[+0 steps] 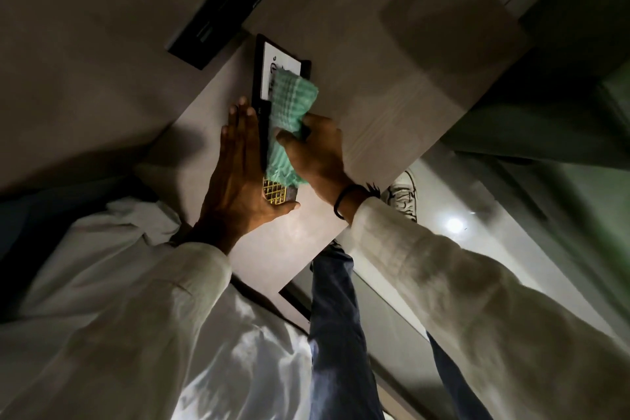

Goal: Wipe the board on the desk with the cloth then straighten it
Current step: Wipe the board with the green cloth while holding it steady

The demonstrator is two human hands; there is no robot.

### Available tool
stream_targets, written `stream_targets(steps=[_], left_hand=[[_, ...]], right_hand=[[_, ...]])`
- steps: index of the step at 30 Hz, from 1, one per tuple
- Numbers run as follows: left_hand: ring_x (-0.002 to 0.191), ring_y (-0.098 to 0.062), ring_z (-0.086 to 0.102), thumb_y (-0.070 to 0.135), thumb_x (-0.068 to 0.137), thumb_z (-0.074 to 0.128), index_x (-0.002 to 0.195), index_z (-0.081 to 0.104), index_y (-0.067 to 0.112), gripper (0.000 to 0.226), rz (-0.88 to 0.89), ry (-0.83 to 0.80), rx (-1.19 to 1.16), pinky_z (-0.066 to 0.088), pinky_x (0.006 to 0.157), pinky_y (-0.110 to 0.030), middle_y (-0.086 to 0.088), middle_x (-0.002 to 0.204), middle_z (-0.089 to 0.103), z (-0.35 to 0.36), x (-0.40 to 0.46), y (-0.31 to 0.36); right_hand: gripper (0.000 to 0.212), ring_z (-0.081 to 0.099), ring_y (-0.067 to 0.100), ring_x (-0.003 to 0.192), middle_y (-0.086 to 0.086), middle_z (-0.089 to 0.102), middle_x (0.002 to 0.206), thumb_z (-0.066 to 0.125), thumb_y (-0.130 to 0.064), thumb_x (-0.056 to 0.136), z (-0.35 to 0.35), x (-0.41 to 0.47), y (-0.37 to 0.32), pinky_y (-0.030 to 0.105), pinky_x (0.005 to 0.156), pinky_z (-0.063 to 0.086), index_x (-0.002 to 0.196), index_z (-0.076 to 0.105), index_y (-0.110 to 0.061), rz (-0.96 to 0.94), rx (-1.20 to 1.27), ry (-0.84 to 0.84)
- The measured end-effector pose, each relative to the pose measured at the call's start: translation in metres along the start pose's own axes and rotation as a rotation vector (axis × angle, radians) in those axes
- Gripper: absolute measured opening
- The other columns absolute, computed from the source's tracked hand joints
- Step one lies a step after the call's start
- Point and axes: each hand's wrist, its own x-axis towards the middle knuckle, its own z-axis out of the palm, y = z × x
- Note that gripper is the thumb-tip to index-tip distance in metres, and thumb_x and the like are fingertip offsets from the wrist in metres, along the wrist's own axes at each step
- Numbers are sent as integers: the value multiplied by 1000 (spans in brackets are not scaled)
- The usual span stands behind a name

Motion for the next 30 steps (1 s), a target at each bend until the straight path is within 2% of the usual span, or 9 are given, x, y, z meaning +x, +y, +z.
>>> stream_targets(steps=[5,9,11,15,20,22,25,28,30], left_hand=[[159,-43,14,79,68,66,156,21,-13,135,27,19,11,19,131,-50,-30,168,16,1,0,-1],[161,-38,10,83,69,64,158,18,-11,137,-6,9,2,19,132,-48,-27,170,11,2,1,0],[161,-38,11,84,72,60,158,18,-11,135,-1,32,21,20,131,-48,-27,170,11,2,1,-2],[155,-46,23,78,69,64,155,23,-13,131,24,55,-30,30,126,-56,-33,164,25,3,0,-1],[160,-39,15,82,72,64,158,18,-10,135,-8,40,26,25,129,-50,-28,169,14,4,-1,-2],[161,-38,10,84,70,63,159,16,-9,137,1,10,35,21,131,-49,-27,170,10,4,0,-4],[162,-36,1,85,69,61,160,11,-8,139,8,-37,39,15,132,-49,-26,171,3,2,1,-1],[162,-36,5,82,68,66,160,11,-8,141,-30,-37,-8,18,131,-49,-26,171,5,0,1,2],[161,-37,8,81,68,67,160,11,-8,140,-37,-30,-21,20,131,-50,-26,171,8,-1,1,1]], right_hand=[[40,48,-2,43,-10,52,50,75,-11,78,-7,6,9,22,48,39,50,47,-19,143,29,-7],[6,68,20,69,5,73,75,73,-11,78,-1,10,-7,34,67,55,75,70,-7,104,83,-2],[11,71,23,74,8,76,81,73,-14,78,2,8,-8,34,71,57,82,72,-4,89,80,-4],[8,56,7,56,-2,64,64,73,-12,81,-7,14,3,29,61,47,75,69,-12,212,110,2],[11,58,-6,54,-9,66,65,76,-20,77,-4,9,-7,14,58,48,71,69,-14,81,61,-52],[29,55,-7,50,-15,57,56,77,-19,77,-8,5,0,11,55,43,57,57,-23,103,22,-84],[41,48,3,50,-11,51,53,76,-14,79,-15,13,8,22,59,40,50,47,-22,180,-9,-81],[19,57,17,60,8,68,65,76,-19,75,-10,14,-5,24,60,40,64,63,-11,67,-89,-56],[19,66,24,66,13,75,75,76,-22,74,-6,9,-7,26,61,47,74,69,-4,-7,-130,-52]])
